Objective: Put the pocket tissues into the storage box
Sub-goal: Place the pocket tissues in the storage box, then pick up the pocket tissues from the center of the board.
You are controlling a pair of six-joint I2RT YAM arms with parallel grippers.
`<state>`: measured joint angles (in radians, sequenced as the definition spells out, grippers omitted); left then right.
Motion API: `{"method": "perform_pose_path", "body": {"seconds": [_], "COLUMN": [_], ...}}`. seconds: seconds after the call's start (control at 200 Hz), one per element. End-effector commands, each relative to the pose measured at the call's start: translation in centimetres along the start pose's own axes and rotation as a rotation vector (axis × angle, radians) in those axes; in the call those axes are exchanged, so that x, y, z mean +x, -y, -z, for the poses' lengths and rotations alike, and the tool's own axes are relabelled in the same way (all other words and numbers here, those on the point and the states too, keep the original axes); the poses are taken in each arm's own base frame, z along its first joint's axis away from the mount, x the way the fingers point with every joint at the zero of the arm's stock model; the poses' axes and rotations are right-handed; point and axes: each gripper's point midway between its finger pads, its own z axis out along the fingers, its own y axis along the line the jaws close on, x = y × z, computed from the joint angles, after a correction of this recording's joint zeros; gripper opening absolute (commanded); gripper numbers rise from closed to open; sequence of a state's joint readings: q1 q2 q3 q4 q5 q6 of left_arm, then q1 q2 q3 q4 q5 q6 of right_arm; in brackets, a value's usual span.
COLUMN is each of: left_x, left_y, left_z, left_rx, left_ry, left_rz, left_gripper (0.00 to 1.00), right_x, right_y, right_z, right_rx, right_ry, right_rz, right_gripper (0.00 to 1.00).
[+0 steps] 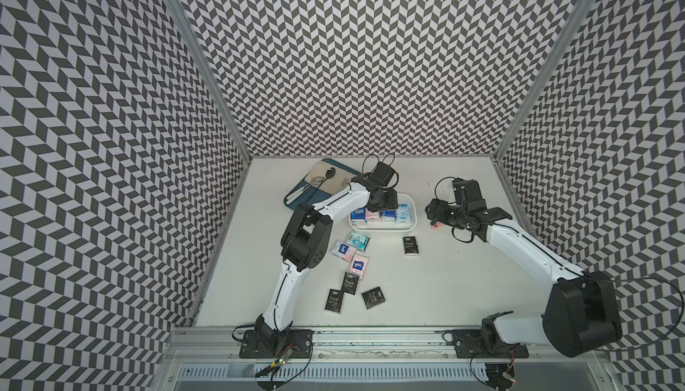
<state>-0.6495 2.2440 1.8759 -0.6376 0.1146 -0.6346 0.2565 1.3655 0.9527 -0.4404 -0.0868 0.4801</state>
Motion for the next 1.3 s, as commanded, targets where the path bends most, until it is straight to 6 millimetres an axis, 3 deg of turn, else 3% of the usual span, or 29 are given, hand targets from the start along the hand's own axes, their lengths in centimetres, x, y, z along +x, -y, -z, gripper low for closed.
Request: {"method": "perform_pose_path", "body": {"seconds": [0.0,0.225,0.431,0.551,0.666,0.801,1.051,1.292], "left_x": [-1.4,-3.5,-5.5,-6.4,-7.0,-6.5,-2.7,0.7], "left_y": [-0.4,0.6,1.7,0.6,-2.0,-6.2,-15.8,-23.4], "left_z": [1.5,3.8,8.1,10.7,12.8,14.9,16.6,18.3], "left_rx": [-0.021,0.014,0.069,0.075,0.077,0.072,0.059,0.031], "left_ry": [0.043,0.102,0.193,0.252,0.301,0.342,0.331,0.338], "left_rz": [0.019,0.038,0.051,0.067,0.106,0.158,0.307,0.45], "left_gripper": [0.66,0.71,0.75,0.77,0.77,0.77,0.77,0.77], "right_x": [-0.6,-0.1,-0.3,-0.1,1.2,4.4,12.1,16.4], "right_y": [-1.0,-2.8,-6.7,-9.6,-12.7,-16.1,-21.1,-23.9], "right_z": [0.2,-0.2,-0.9,-1.0,-1.0,-1.1,-1.6,-3.4], "right_rx": [-0.058,-0.159,-0.276,-0.338,-0.399,-0.472,-0.529,-0.49], "right_ry": [0.024,-0.005,-0.033,-0.046,-0.077,-0.156,-0.297,-0.36], "right_rz": [0.019,0.027,0.044,0.09,0.168,0.246,0.465,0.654], "right_gripper": [0.8,0.79,0.77,0.76,0.76,0.76,0.76,0.79]}}
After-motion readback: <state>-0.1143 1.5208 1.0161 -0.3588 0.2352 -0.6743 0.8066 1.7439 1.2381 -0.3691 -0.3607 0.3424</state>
